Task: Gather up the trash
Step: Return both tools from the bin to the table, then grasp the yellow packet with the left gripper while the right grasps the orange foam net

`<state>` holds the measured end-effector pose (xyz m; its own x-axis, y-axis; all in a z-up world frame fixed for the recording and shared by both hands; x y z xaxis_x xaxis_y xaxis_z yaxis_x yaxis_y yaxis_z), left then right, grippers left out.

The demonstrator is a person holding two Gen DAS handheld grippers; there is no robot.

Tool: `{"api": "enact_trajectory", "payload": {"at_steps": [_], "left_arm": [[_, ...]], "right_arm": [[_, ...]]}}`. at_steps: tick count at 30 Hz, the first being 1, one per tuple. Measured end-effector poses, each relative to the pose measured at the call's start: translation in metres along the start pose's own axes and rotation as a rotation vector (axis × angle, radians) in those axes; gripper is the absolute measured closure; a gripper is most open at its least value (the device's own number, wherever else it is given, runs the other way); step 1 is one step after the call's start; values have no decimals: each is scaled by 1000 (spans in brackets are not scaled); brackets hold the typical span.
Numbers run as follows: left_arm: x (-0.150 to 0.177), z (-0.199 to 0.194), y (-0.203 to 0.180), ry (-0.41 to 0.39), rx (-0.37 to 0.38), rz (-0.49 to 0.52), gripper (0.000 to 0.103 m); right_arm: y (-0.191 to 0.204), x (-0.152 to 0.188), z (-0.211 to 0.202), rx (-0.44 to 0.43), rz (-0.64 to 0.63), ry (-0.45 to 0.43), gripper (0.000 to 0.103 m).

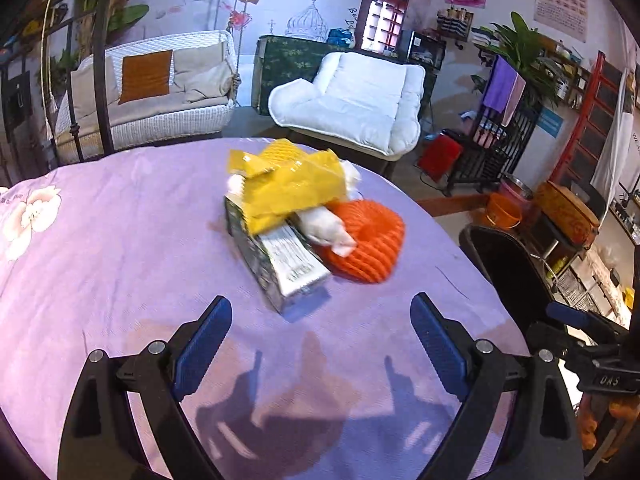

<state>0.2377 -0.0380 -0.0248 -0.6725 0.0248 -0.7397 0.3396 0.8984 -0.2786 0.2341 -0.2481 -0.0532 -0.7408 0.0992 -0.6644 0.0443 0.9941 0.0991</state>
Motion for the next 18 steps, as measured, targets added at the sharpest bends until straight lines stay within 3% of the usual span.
{"api": "enact_trajectory", "payload": {"at_steps": [7,18], "left_arm": [[-31,17,37,17,65,-19,13],[-66,63,67,37,191,-105,13]], "right_arm": [[28,-21,18,-58,-68,22,10],[46,-34,37,-41,-108,40,10]]}}
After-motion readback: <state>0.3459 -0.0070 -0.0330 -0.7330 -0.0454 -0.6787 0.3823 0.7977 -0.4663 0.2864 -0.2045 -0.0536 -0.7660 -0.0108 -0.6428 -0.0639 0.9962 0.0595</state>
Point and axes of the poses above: each gripper's, at about its wrist camera, not at the fingertips, and z roughly the way its jaws point, y to its left, x to its underside, the point moved 1 cm from there along z, roughly the way its jaws point, and after that the axes turned 10 degrees about x, right-handed, at the moved point
